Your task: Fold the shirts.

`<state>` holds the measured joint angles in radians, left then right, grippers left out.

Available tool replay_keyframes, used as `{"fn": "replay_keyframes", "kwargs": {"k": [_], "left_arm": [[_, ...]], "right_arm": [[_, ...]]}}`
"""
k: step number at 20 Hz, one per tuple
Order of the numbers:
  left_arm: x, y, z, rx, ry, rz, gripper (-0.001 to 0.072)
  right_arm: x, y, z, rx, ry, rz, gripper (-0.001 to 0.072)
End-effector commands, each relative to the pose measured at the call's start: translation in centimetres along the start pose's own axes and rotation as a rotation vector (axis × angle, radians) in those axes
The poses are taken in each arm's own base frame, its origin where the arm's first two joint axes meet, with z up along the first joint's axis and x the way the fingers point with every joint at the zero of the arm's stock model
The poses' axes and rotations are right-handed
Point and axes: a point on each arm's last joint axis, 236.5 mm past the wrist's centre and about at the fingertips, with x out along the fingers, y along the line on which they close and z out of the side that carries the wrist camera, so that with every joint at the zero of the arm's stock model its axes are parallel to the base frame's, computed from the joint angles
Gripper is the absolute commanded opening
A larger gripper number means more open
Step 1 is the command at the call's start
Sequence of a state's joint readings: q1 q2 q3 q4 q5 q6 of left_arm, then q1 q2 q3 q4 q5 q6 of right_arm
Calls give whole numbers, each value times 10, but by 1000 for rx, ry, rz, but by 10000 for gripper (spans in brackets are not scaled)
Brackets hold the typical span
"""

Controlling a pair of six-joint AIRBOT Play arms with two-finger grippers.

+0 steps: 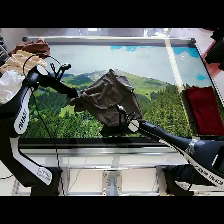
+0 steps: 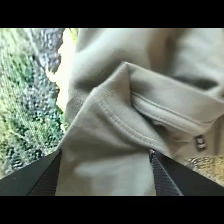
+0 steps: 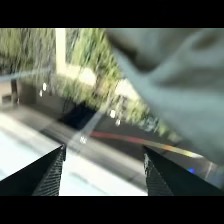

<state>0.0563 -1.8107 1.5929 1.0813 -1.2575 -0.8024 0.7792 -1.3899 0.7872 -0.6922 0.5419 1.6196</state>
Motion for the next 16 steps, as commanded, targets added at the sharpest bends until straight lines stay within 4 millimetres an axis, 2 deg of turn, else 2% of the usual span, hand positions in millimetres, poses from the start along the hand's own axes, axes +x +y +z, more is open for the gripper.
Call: {"fn": "replay_keyframes", "kwargs": {"k": [1, 3, 8, 9, 10, 11, 13, 16], "left_arm": [[-18, -12, -4, 13, 10, -43, 619], [-18, -27, -24, 36, 88, -117, 619], [8, -29, -29, 47, 123, -148, 617], [15, -29, -28, 51, 125, -143, 584], [21, -27, -24, 57, 118, -129, 493], [26, -23, -17, 62, 95, -104, 355], [31, -14, 0, 74, 35, -44, 20], [33, -12, 8, 82, 10, -20, 13]], "right_arm": [[-8, 5, -24, -21, 92, 3, 566], [-16, 9, -32, -46, 123, 5, 566], [-22, 11, -39, -58, 143, 2, 566], [-21, 10, -38, -58, 136, -7, 566], [-19, 9, -37, -69, 124, -16, 565], [-17, 8, -31, -69, 90, -26, 565], [-13, 7, -15, -71, 1, -42, 564], [-6, -10, 1, -87, -58, -102, 564]]}}
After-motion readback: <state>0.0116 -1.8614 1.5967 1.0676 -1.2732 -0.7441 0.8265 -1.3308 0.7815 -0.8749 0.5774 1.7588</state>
